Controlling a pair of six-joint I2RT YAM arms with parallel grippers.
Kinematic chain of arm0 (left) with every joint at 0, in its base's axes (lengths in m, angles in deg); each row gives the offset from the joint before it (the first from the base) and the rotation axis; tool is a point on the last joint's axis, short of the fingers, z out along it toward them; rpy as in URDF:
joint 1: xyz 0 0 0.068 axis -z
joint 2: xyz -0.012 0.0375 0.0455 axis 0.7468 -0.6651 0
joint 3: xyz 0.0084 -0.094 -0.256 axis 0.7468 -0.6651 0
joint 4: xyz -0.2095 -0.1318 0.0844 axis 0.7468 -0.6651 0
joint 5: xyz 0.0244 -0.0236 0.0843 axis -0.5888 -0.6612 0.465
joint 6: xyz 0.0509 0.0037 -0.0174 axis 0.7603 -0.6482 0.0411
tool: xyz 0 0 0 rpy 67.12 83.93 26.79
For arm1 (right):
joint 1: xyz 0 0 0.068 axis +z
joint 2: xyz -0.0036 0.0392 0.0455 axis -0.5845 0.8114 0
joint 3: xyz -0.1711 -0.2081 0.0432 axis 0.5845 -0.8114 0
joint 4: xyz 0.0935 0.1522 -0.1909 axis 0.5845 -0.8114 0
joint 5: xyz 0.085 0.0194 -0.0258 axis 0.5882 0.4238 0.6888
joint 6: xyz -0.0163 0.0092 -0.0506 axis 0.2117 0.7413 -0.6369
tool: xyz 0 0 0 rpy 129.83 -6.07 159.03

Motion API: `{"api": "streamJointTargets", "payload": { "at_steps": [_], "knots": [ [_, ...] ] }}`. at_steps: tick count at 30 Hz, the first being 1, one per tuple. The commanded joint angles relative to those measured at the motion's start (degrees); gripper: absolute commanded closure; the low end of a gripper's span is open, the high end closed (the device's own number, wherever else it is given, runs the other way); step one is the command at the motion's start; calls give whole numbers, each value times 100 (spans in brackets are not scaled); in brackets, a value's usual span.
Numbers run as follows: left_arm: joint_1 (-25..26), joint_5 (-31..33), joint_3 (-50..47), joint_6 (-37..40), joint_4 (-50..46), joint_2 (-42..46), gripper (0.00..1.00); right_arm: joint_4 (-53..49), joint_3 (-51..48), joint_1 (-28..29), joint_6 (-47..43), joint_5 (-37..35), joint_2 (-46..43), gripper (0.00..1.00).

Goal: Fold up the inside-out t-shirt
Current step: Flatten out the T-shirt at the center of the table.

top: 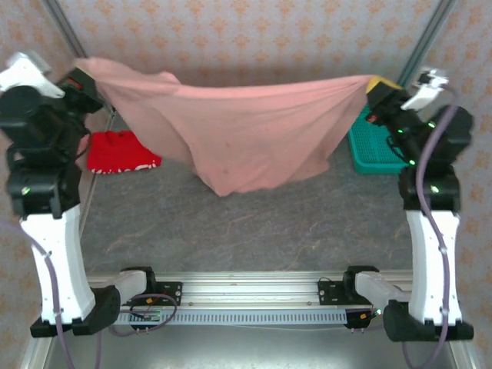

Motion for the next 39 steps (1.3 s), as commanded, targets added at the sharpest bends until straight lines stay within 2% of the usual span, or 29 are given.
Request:
{"api": "streamJointTargets", "payload": {
  "at_steps": [1, 8, 15, 26, 33, 39],
  "knots": [
    [-58, 364, 789, 696, -279, 135, 100, -614, 646, -39, -452, -430, -269, 100],
    [-60, 513, 2120, 1239, -940, -135, 100, -1436, 1652, -39, -688, -643, -294, 100],
    [-62, 777, 2621, 1596, -1467, -494, 100, -1926, 1776, -39, -839, -784, -284, 100],
    [-61, 295, 2521, 1368, -1311, -1346, 100, -1352, 1363, -39, -569, -613, 318, 100],
    [-57, 65, 3501, 1147, -1497, -2053, 100, -1340, 1772, -39, -462, -454, 821, 100],
    [-58, -61, 3599, 1060, -1412, -1697, 100, -1554, 1934, -39, -496, -447, 524, 100]
  ]
}}
